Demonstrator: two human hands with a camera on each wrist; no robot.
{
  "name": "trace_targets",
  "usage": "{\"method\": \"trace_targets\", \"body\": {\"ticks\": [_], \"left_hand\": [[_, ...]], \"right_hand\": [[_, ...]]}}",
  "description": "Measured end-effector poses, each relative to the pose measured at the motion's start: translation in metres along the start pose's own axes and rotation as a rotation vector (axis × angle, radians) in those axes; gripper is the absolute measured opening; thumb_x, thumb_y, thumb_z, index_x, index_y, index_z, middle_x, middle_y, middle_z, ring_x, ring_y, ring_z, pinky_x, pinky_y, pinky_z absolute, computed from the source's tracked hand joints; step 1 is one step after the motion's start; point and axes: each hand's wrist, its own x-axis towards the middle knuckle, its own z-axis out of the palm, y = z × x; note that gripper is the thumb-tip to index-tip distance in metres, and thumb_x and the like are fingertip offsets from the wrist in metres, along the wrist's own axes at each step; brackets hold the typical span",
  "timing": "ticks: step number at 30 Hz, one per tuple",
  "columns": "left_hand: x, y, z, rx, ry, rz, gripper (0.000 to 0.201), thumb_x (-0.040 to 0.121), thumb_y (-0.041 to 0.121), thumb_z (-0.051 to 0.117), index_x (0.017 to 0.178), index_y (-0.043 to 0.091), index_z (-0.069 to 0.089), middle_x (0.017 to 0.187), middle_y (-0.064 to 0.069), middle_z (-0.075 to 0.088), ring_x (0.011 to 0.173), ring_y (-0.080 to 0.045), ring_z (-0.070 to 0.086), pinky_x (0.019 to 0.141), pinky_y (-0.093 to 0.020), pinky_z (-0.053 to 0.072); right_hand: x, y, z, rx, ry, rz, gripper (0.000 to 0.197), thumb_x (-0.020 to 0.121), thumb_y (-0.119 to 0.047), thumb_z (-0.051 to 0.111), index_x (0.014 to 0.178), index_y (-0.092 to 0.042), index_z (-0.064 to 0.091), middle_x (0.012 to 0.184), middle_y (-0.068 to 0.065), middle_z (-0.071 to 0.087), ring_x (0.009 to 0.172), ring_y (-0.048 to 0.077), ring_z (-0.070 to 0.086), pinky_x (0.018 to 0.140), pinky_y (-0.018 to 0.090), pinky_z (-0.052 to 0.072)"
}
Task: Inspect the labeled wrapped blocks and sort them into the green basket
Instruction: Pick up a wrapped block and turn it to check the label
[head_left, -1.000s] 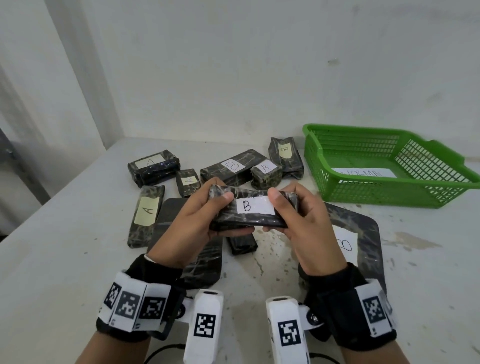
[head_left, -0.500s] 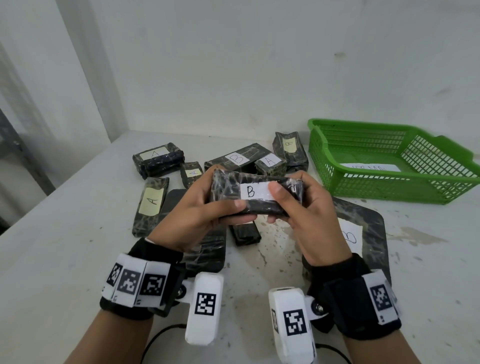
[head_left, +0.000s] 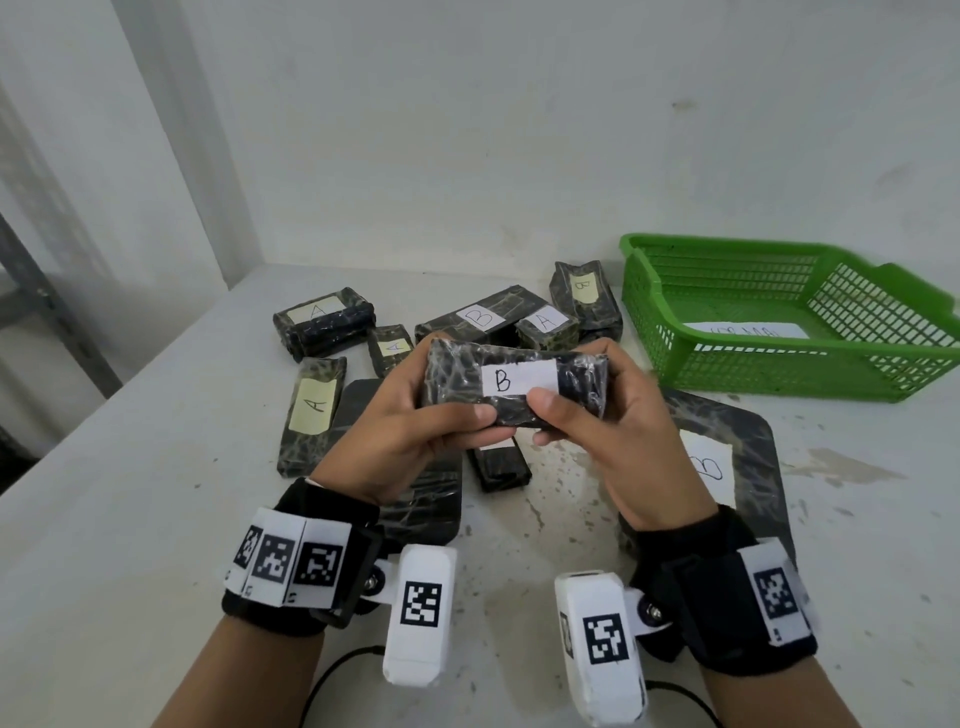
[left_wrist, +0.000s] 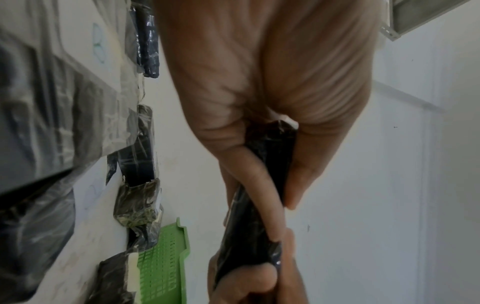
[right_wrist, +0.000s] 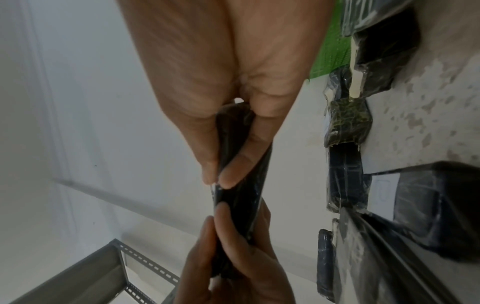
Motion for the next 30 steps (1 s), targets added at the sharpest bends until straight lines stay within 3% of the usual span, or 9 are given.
{"method": "trace_targets", "body": {"ticks": [4,6,10,12,15,17,22,26,30], "left_hand": [[-0.0003,0.0043,-0.0037,-0.048,-0.03,0.051,0.071,0.056,0.021,0.092,0.112,0.006,0.051,0.101,-0.007,0.074,0.091,-0.025,0.073,0.066,-0.024,0.059],[-0.0005,0.0046,-0.0027,-0.088,-0.055,0.044,0.073,0.06,0.032,0.091,0.113,0.005,0.049,0.102,-0.007,0.074,0.092,-0.025,0.073,0.067,-0.027,0.06],[0.0022,0.0012,-0.0034,-0.071,0.021,0.004,0.034,0.079,0.003,0.057,0.113,0.006,0.052,0.098,-0.005,0.075,0.087,-0.022,0.074,0.064,-0.029,0.06],[0.0032,0.0011,-0.0033,-0.078,0.021,0.001,0.033,0.079,0.002,0.053,0.112,0.005,0.051,0.098,-0.007,0.075,0.085,-0.022,0.074,0.063,-0.028,0.06],[0.0019,0.0047,-0.0016,-0.117,0.017,0.038,0.052,0.073,0.015,0.078,0.112,0.001,0.048,0.098,-0.01,0.074,0.087,-0.025,0.074,0.063,-0.027,0.06],[0.0009,0.0051,-0.0005,-0.121,0.004,0.045,0.07,0.065,0.03,0.088,0.114,0.0,0.048,0.104,-0.013,0.072,0.09,-0.026,0.073,0.065,-0.028,0.061],[0.0029,0.0009,-0.0006,-0.101,0.034,0.003,0.026,0.08,0.003,0.051,0.106,0.005,0.049,0.096,-0.01,0.074,0.081,-0.023,0.074,0.06,-0.027,0.06],[0.0036,0.0008,0.0008,-0.117,0.065,0.027,0.029,0.08,0.005,0.055,0.109,0.005,0.051,0.098,-0.011,0.073,0.082,-0.025,0.074,0.058,-0.028,0.06],[0.003,0.0017,0.0021,-0.11,0.084,0.04,0.031,0.082,0.018,0.062,0.106,0.004,0.051,0.102,-0.013,0.07,0.082,-0.023,0.074,0.058,-0.027,0.06]], "right_hand": [[-0.0006,-0.001,0.0003,0.092,-0.093,0.036,0.05,0.074,-0.031,0.084,0.105,-0.009,0.051,0.102,0.012,0.065,0.091,0.017,0.066,0.075,0.027,0.055],[0.0009,-0.001,-0.0025,0.129,-0.09,0.053,0.053,0.073,-0.042,0.081,0.104,-0.011,0.053,0.104,0.02,0.054,0.096,0.023,0.061,0.082,0.035,0.057],[0.001,0.0007,-0.0032,0.009,-0.028,0.006,0.039,0.08,-0.043,0.076,0.099,-0.015,0.058,0.095,0.028,0.048,0.097,0.03,0.051,0.097,0.067,0.045],[0.0007,-0.0015,-0.0009,-0.016,-0.006,0.003,0.028,0.084,-0.034,0.074,0.097,-0.015,0.058,0.093,0.018,0.055,0.094,0.025,0.058,0.087,0.055,0.055],[0.0002,-0.0054,0.0006,0.073,-0.039,0.025,0.027,0.086,-0.028,0.071,0.099,-0.011,0.055,0.096,0.007,0.064,0.091,0.016,0.067,0.077,0.029,0.057],[-0.0002,-0.0065,0.0011,0.107,-0.053,0.029,0.033,0.079,-0.034,0.066,0.098,-0.009,0.054,0.099,0.012,0.064,0.093,0.018,0.067,0.08,0.03,0.056],[-0.0003,-0.0005,-0.0009,0.005,0.009,-0.014,0.024,0.086,-0.035,0.069,0.094,-0.015,0.06,0.099,0.018,0.055,0.098,0.028,0.056,0.093,0.055,0.05],[0.0008,-0.0018,0.0003,0.033,0.024,-0.005,0.014,0.092,-0.023,0.064,0.092,-0.011,0.058,0.093,0.008,0.066,0.091,0.019,0.066,0.077,0.035,0.057],[-0.0011,-0.0071,0.005,0.059,0.035,-0.006,0.027,0.084,-0.038,0.063,0.091,-0.012,0.06,0.091,0.014,0.059,0.088,0.02,0.064,0.078,0.036,0.057]]}}
